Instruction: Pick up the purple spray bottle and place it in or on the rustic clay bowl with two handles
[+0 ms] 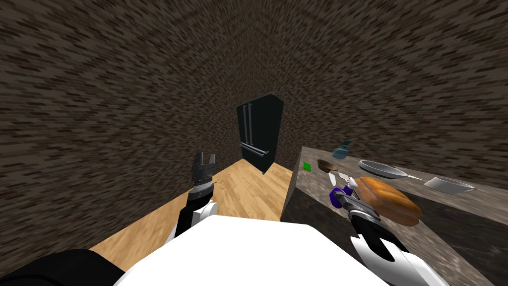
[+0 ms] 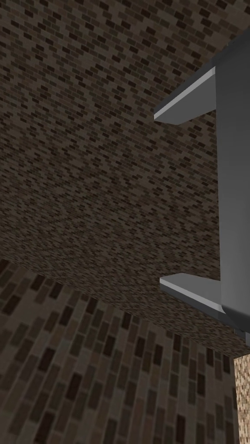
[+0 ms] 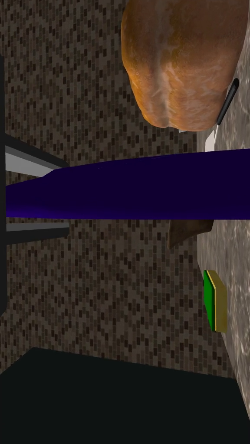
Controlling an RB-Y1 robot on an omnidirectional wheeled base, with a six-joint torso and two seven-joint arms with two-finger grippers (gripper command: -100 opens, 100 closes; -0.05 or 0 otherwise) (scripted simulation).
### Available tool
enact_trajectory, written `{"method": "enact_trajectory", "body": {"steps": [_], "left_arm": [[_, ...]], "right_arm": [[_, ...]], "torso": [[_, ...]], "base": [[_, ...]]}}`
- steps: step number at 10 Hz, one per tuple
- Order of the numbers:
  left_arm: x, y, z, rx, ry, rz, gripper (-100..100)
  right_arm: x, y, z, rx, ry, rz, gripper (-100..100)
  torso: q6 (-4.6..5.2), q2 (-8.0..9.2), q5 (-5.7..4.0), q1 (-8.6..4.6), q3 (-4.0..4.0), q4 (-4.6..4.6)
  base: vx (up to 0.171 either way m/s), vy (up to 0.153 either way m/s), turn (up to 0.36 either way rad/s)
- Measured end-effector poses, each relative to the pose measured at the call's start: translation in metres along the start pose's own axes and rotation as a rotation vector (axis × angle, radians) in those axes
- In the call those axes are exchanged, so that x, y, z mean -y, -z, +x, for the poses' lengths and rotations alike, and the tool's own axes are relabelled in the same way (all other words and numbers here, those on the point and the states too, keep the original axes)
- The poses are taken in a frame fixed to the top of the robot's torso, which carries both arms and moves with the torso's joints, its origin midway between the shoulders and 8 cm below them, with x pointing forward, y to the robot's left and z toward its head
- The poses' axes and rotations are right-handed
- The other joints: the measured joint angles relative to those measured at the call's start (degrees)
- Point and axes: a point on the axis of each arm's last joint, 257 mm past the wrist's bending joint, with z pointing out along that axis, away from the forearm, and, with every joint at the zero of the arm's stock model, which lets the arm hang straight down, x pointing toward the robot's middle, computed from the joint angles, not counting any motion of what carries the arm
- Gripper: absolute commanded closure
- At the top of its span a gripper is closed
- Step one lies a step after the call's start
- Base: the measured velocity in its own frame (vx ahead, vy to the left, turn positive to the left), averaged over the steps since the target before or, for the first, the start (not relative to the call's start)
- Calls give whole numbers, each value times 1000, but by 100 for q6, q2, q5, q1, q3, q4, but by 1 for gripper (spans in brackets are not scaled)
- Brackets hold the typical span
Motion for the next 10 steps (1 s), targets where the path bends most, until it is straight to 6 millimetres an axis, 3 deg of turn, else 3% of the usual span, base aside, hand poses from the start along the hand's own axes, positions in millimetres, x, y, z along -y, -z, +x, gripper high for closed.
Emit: {"method": "enact_trajectory", "body": {"steps": [1,2,3,7,10], "left_arm": [[0,0,0,0,0,0,0],[0,0,0,0,0,0,0],[0,0,0,0,0,0,0],[0,0,0,0,0,0,0],[0,0,0,0,0,0,0]], "right_arm": [[0,4,1,0,2,-8,100],[0,5,1,0,1,-9,0],[0,5,1,0,1,-9,100],[38,-1,-19,21,-12,35,100],[69,-1,-39,38,-16,74,100]], "torso": [[2,-1,-5,8,-3,-5],[-3,3,-6,0,-1,-4],[-2,6,-8,-7,1,-3],[12,51,7,54,27,7],[12,39,6,24,22,8]], "base": [[18,23,-28],[0,0,0],[-31,82,-59],[-68,151,-38],[-36,67,4]]}}
